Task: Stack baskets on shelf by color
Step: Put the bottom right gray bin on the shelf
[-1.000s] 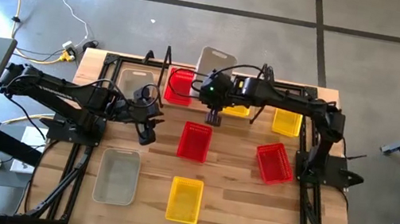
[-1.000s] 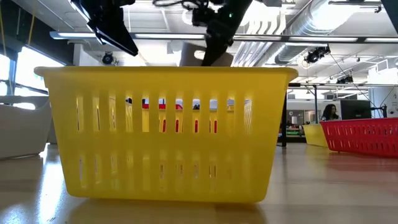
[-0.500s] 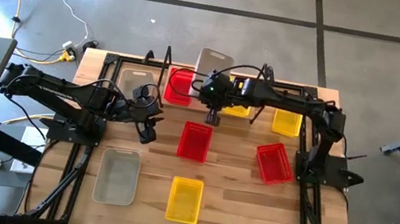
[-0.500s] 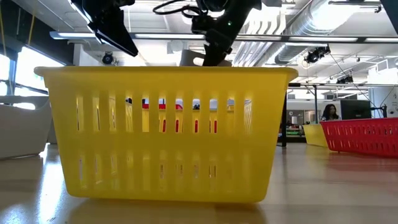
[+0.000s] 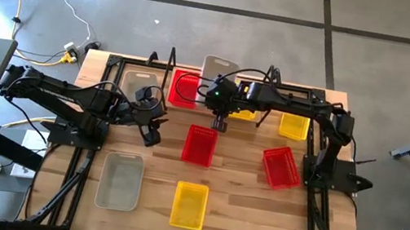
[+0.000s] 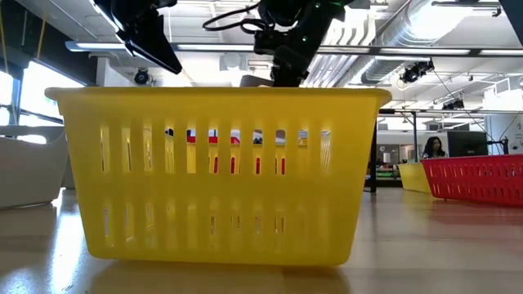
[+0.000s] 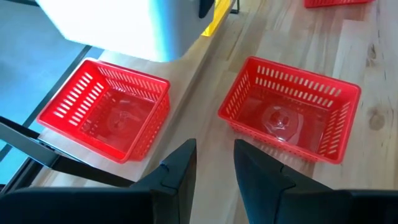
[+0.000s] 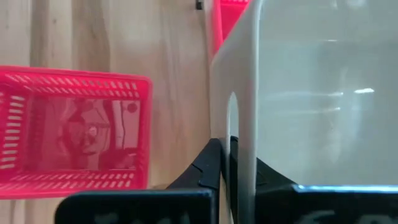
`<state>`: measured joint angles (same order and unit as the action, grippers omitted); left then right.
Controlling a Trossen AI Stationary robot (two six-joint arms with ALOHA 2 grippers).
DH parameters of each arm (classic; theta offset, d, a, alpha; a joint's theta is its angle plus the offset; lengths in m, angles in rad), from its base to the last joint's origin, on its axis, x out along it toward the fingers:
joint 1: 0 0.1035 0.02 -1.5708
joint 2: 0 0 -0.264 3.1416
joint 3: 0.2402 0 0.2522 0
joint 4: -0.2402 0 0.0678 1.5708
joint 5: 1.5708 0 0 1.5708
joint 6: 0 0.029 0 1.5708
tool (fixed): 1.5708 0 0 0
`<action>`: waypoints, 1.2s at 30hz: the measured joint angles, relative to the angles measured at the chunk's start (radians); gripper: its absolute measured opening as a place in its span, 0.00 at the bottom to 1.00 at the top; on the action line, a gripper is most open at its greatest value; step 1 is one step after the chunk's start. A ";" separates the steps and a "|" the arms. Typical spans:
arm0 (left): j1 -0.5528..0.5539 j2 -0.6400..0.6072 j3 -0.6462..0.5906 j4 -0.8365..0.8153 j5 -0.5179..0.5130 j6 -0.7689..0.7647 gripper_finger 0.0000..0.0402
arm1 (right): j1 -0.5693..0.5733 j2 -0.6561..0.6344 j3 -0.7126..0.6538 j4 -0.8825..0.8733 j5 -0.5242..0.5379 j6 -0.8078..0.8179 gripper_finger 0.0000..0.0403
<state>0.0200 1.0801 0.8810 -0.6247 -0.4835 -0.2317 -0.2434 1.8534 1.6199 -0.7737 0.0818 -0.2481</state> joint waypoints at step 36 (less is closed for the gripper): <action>0.000 0.000 0.000 0.001 0.000 0.000 0.24 | -0.005 -0.010 0.003 -0.018 -0.012 0.043 0.00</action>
<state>0.0202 1.0801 0.8810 -0.6239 -0.4835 -0.2315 -0.2485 1.8431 1.6234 -0.7921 0.0696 -0.2048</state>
